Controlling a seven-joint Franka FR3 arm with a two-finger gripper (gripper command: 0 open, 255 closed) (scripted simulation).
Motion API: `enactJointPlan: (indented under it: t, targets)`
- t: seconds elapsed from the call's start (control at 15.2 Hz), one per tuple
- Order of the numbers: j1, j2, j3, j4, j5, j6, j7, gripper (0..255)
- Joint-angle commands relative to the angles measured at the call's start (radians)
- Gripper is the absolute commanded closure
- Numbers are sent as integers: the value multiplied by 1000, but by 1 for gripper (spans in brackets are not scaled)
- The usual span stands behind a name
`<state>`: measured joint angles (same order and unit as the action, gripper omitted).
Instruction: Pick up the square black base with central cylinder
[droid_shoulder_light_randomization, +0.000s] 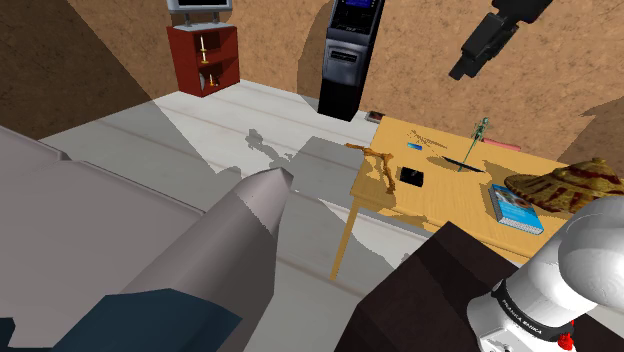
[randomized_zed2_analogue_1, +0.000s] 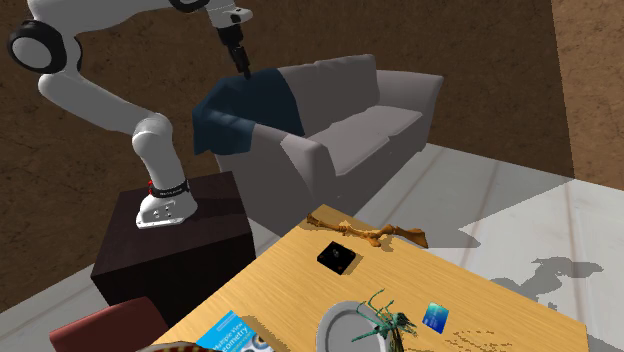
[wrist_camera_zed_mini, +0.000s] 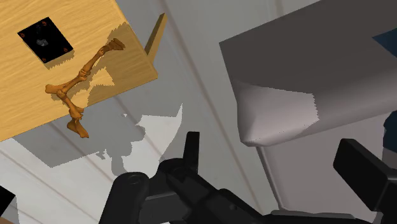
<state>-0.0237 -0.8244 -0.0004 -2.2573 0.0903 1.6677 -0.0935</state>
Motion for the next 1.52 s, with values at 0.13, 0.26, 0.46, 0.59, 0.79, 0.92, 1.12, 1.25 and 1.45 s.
enactJointPlan:
  t: [0.13, 0.26, 0.46, 0.59, 0.79, 0.92, 1.12, 1.25, 1.45]
  targets:
    - [-8, 12, -28, -40, -16, 42, -35, 0]
    - [-16, 28, -57, -76, -31, 85, -70, 0]
    - [-29, 63, -100, -121, -54, 152, -122, 0]
    - [-37, 92, -130, -146, -69, 198, -157, 0]
    - [-49, 146, -176, -174, -88, 268, -210, 0]
    - [-56, 189, -206, -187, -98, 315, -246, 0]
    - [-64, 261, -254, -197, -110, 387, -300, 0]
    - [-68, 316, -286, -198, -113, 434, -338, 0]
    - [-70, 406, -334, -189, -109, 503, -398, 0]
